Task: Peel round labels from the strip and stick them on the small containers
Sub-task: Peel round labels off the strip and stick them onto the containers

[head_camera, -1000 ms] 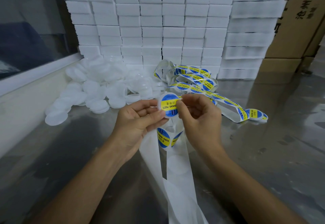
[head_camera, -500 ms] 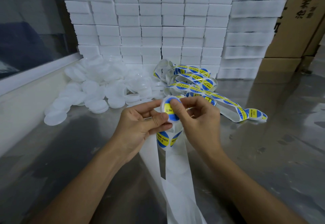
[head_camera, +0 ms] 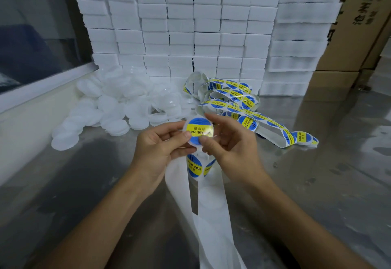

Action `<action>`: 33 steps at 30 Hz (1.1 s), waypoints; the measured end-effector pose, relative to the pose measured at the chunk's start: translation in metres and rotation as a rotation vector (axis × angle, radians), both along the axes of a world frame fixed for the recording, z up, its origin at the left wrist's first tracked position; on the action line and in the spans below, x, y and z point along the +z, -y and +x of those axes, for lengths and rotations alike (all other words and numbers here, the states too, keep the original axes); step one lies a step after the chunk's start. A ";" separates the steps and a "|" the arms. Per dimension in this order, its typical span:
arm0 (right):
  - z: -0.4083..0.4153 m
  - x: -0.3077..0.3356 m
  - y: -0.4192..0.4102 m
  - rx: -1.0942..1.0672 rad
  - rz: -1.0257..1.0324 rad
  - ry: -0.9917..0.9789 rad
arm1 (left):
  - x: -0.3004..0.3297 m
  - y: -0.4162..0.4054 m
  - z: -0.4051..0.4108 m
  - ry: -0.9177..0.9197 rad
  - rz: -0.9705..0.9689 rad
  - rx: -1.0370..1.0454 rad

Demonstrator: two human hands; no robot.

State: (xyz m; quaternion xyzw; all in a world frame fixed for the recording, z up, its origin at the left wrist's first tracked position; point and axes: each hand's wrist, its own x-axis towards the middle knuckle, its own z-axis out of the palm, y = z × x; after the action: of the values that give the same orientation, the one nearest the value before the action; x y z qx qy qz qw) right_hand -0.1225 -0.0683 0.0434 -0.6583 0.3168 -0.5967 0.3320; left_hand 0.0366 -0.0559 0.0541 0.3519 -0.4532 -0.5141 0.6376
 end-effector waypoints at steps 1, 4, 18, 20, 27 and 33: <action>-0.001 0.001 0.000 0.001 0.031 0.040 | -0.001 -0.001 -0.001 0.009 0.002 0.005; -0.004 0.000 0.002 -0.081 0.104 0.139 | -0.004 -0.003 -0.006 0.104 -0.013 -0.006; -0.001 -0.015 0.005 -0.089 -0.004 -0.096 | -0.003 -0.001 -0.003 0.211 -0.050 0.176; 0.000 -0.016 0.004 -0.107 -0.091 -0.180 | -0.002 -0.001 -0.002 0.195 -0.048 0.187; -0.003 -0.013 0.004 -0.229 -0.101 -0.254 | -0.007 0.003 -0.003 0.278 -0.108 0.242; -0.035 -0.010 0.027 -0.558 0.041 -0.150 | -0.027 0.019 0.007 0.719 -0.094 0.587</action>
State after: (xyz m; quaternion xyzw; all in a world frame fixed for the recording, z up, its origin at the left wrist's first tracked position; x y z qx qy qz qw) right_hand -0.1579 -0.0956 0.0329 -0.5809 0.5215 -0.6082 0.1440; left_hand 0.0440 -0.0746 0.0276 0.5921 -0.5495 -0.1362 0.5736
